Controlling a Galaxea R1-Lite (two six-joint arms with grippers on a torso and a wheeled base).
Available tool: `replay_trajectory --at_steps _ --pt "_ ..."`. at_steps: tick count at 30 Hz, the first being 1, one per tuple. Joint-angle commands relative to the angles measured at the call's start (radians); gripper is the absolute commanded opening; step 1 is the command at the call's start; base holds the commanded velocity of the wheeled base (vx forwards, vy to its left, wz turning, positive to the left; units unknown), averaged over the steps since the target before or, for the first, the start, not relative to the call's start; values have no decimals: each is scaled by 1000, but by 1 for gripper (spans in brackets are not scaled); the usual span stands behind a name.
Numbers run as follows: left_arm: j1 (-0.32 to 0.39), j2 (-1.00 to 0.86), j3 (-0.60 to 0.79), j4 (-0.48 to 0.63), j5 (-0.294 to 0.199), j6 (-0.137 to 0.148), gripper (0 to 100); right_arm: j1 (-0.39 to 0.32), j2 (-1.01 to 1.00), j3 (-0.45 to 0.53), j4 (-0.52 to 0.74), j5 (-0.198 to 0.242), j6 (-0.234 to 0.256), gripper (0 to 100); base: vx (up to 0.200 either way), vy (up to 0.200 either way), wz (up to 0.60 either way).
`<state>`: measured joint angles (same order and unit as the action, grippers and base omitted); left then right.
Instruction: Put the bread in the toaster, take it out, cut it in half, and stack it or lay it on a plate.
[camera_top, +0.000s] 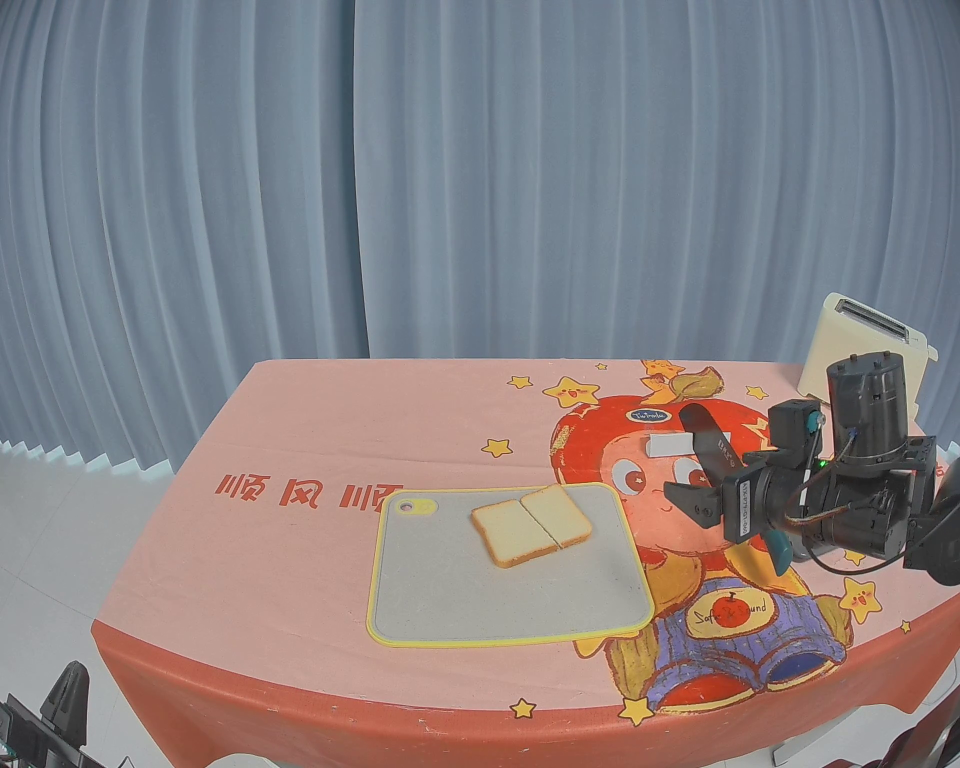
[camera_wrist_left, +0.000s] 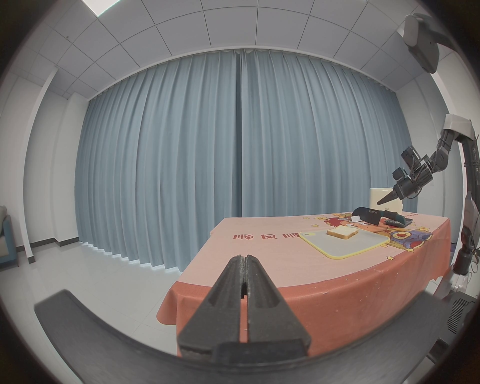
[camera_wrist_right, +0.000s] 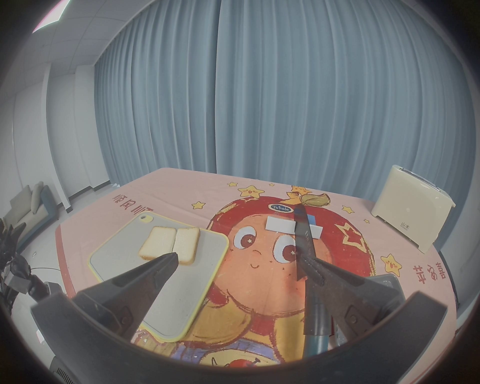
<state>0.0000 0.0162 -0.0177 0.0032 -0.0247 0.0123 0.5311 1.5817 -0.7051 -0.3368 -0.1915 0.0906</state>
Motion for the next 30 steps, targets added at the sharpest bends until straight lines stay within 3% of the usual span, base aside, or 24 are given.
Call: replay_trajectory --at_steps 1,30 --pt "0 -9 16 0 0 0 0 17 32 16 -10 -5 -2 100 0 0 0" --pt "0 -9 16 0 0 0 0 76 34 39 -10 -13 1 100 0 0 0"
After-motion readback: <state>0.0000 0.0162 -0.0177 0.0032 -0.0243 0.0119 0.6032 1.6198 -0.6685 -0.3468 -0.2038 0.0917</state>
